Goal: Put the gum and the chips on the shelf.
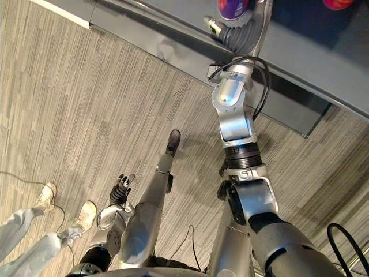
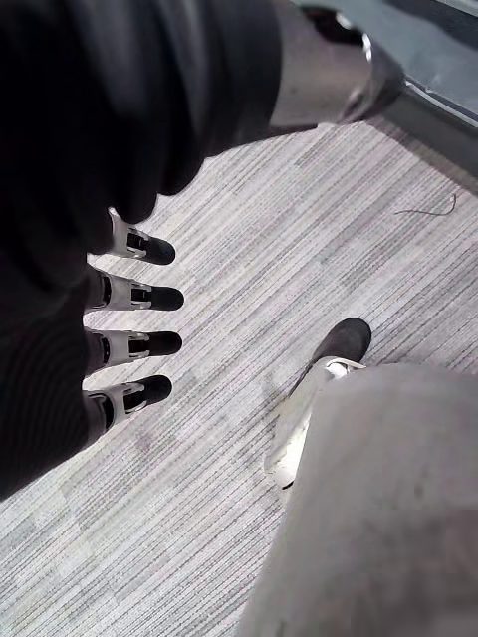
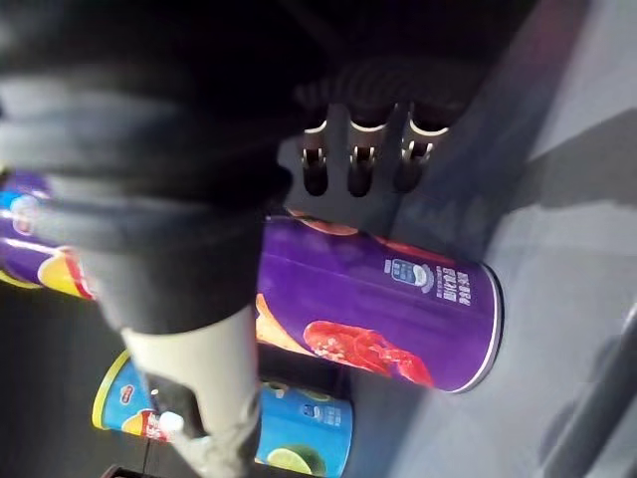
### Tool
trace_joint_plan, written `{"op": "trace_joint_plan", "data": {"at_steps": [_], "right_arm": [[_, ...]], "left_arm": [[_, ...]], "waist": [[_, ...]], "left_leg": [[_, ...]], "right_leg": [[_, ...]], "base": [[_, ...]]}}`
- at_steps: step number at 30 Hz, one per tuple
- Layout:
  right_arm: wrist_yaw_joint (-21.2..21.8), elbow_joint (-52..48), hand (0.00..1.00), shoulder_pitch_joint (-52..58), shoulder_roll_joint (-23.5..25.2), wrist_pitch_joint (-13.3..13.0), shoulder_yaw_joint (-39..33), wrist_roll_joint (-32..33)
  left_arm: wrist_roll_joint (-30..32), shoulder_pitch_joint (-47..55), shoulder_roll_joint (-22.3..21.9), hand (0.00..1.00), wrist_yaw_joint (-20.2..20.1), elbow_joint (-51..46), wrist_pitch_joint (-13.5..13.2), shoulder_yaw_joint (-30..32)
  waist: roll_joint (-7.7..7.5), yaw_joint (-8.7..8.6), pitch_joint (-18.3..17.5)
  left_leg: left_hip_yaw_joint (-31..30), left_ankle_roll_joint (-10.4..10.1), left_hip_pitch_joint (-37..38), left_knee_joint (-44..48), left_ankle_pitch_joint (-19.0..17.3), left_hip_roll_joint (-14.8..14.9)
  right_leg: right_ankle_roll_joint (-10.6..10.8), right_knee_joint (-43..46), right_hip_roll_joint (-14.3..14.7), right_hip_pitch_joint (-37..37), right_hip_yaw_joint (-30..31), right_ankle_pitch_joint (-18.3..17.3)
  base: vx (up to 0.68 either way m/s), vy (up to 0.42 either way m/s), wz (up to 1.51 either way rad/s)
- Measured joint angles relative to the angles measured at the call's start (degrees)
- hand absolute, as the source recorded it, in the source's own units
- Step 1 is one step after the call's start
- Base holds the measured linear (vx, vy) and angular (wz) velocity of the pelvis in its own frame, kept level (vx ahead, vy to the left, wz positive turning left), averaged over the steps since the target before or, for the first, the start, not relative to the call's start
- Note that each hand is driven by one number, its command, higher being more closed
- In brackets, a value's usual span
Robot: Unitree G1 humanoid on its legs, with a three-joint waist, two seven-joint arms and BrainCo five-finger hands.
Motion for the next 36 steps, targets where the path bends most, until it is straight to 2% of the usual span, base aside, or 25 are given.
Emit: {"op": "trace_joint_plan", "data": {"at_steps": [4, 6, 9, 14, 18, 21, 24, 26, 28, 31, 32, 33, 36], "right_arm": [[0.09, 1.36, 0.00, 3.83, 0.70, -0.18, 0.00, 0.23], [0.64, 2.90, 0.00, 7.57, 2.84, -0.44, 0.04, 0.34], [1.70, 6.12, 0.00, 16.33, 6.70, -0.86, 1.61, 0.38], [3.72, 10.58, 0.00, 28.95, 8.88, -1.65, 2.51, 0.33], [5.21, 15.65, 0.00, 39.49, 8.38, -2.23, -1.08, 0.49], [6.89, 18.22, 0.00, 48.85, 7.67, -2.58, -4.16, 0.76], [11.26, 21.46, 0.00, 58.10, 6.30, -3.28, -5.34, 1.22], [17.19, 23.89, 0.00, 62.30, 5.74, -4.02, -6.63, 6.58], [24.45, 30.58, 0.00, 65.33, 5.78, -4.51, -9.78, 13.76], [29.94, 37.93, 0.00, 65.75, 5.92, -4.21, -13.90, 21.53], [32.85, 41.82, 0.00, 65.85, 6.17, -3.45, -17.43, 25.49], [33.56, 43.40, 0.00, 65.86, 6.31, -3.31, -19.03, 25.94], [34.67, 52.12, 0.00, 65.85, 7.41, -0.83, -32.54, 27.17]], "left_arm": [[0.13, 0.60, 0.06, 0.00, 0.00, 0.13, 0.13, 0.05], [0.30, 0.89, 0.29, 0.00, 0.00, 0.61, 0.43, 0.11], [0.63, 2.09, 0.53, 0.00, -0.01, 1.26, 0.54, 0.08], [0.77, 2.92, 0.76, 0.00, 0.03, 2.17, 0.97, 0.17], [2.92, 4.08, 2.29, 0.00, 0.02, 3.92, 1.35, 0.17], [5.27, 6.15, 3.85, 0.00, 0.02, 7.71, 1.74, 0.85], [7.55, 7.77, 5.13, 0.00, -0.06, 11.91, 2.65, 3.01], [9.69, 8.92, 5.14, 0.00, -0.34, 13.44, 3.07, 5.31], [11.14, 9.71, 4.69, 0.00, -1.27, 14.75, 4.11, 7.40], [11.53, 10.51, 4.08, 0.00, -2.82, 16.12, 4.99, 9.17], [11.83, 11.07, 3.80, 0.00, -3.71, 16.78, 5.32, 9.88], [11.88, 11.14, 3.75, 0.00, -4.03, 17.11, 5.47, 10.08], [14.19, 11.72, 2.78, 0.00, -5.01, 18.05, 6.52, 11.84]], "waist": [[-0.04, -0.70, -0.04], [-0.29, -1.74, -0.21], [-1.33, -2.74, -2.45], [-3.01, -3.88, -3.91], [-4.50, -6.62, -4.68], [-6.61, -9.25, -8.77], [-8.15, -11.35, -12.19], [-8.53, -12.46, -14.37], [-8.12, -12.97, -16.33], [-7.31, -14.21, -18.38], [-6.75, -14.90, -19.23], [-6.51, -15.11, -19.54], [-5.52, -15.79, -21.62]], "left_leg": [[0.05, 0.13, 3.21, 0.06, -0.39, 0.07], [0.06, 0.52, 5.74, 0.24, -1.02, 0.06], [0.19, 0.44, 8.80, 0.43, -1.74, 0.10], [0.66, 0.72, 14.27, 0.33, -2.97, 0.19], [1.86, 0.75, 20.14, 0.07, -4.13, 0.63], [3.50, 0.96, 23.33, -0.03, -5.76, 1.21], [5.80, 0.80, 28.17, -0.40, -7.52, 1.85], [7.25, 0.99, 31.42, -1.51, -8.19, 2.20], [9.69, 1.02, 35.90, -3.38, -8.80, 2.49], [11.58, 1.17, 39.43, -5.41, -8.92, 2.48], [12.41, 1.32, 41.50, -6.29, -9.28, 2.48], [12.57, 1.35, 42.04, -6.31, -9.52, 2.49], [13.04, 1.36, 44.82, -6.40, -10.82, 2.64]], "right_leg": [[0.17, -0.47, 0.03, 3.50, -0.23, -0.14], [0.31, -0.98, 0.02, 6.36, -0.44, -0.25], [0.53, -1.87, 0.08, 9.86, -0.55, -0.43], [1.21, -3.38, 0.27, 15.54, -0.33, -1.19], [2.23, -6.86, 1.23, 22.04, 0.72, -0.49], [3.41, -10.18, 2.39, 25.64, 2.22, 0.27], [3.62, -13.51, 3.47, 30.57, 3.78, 0.84], [3.70, -15.44, 3.94, 33.17, 4.85, 1.19], [3.92, -17.95, 4.49, 36.29, 6.81, 1.80], [3.94, -19.82, 4.68, 38.90, 8.16, 2.28], [4.03, -20.83, 4.76, 40.64, 8.59, 2.34], [4.04, -21.18, 4.79, 41.28, 8.69, 2.35], [4.10, -23.22, 4.99, 44.77, 8.75, 2.41]], "base": [[0.01, -0.016, -0.02], [0.01, -0.007, -0.02], [0.03, -0.013, -0.04], [0.04, -0.014, -0.06], [0.05, 0.005, -0.20], [0.10, 0.026, -0.36], [0.12, 0.025, -0.40], [0.17, 0.029, -0.45], [0.14, 0.040, -0.50], [0.12, 0.041, -0.34], [0.10, 0.032, -0.20], [0.12, 0.035, -0.18], [0.13, 0.027, -0.06]]}}
